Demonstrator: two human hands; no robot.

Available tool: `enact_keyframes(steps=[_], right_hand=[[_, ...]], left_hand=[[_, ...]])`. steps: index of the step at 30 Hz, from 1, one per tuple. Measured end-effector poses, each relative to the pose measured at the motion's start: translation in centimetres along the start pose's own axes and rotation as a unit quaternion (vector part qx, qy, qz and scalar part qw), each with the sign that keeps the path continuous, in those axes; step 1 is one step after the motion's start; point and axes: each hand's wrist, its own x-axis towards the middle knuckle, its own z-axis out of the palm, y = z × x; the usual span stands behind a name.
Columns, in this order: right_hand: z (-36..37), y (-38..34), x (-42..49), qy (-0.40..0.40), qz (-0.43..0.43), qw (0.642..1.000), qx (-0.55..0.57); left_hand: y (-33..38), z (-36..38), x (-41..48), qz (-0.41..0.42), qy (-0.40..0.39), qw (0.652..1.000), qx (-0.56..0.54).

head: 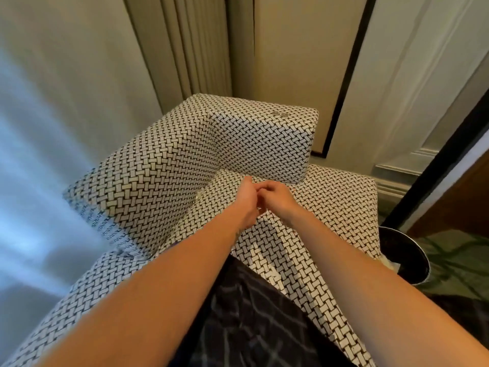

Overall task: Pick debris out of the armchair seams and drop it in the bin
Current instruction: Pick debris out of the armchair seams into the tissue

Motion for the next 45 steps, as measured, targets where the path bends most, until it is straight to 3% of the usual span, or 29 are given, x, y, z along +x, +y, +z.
enact_keyframes(steps=[6, 14, 24, 32, 37, 42, 45], right_hand=[[5.6, -1.0, 0.8, -0.026, -0.022, 0.999, -0.008], [9.7, 0.7, 5.4, -0.093, 0.002, 0.990, -0.103], [12.0, 4.0, 16.2, -0.110, -0.016, 0.985, -0.128], [13.1, 6.7, 22.3, -0.144, -0.061, 0.969, -0.191], [14.1, 8.3, 24.9, -0.114, -0.139, 0.901, -0.394], [14.6, 8.8, 26.1, -0.100, -0.174, 0.810, -0.550], [15.0, 8.6, 26.8, -0.112, -0.168, 0.776, -0.597]], left_hand=[[1.3, -4.8, -0.1, 0.016, 0.047, 0.999, -0.007], [-0.3, -10.2, 4.2, -0.028, 0.159, 0.975, -0.151], [-0.7, -11.2, 15.2, -0.073, 0.265, 0.909, -0.313], [-0.4, -12.2, 19.6, -0.063, 0.293, 0.858, -0.416], [0.6, -14.4, 20.5, -0.058, 0.381, 0.816, -0.432], [0.4, -14.8, 20.8, -0.074, 0.432, 0.812, -0.384], [0.9, -14.9, 20.6, -0.099, 0.455, 0.814, -0.347]])
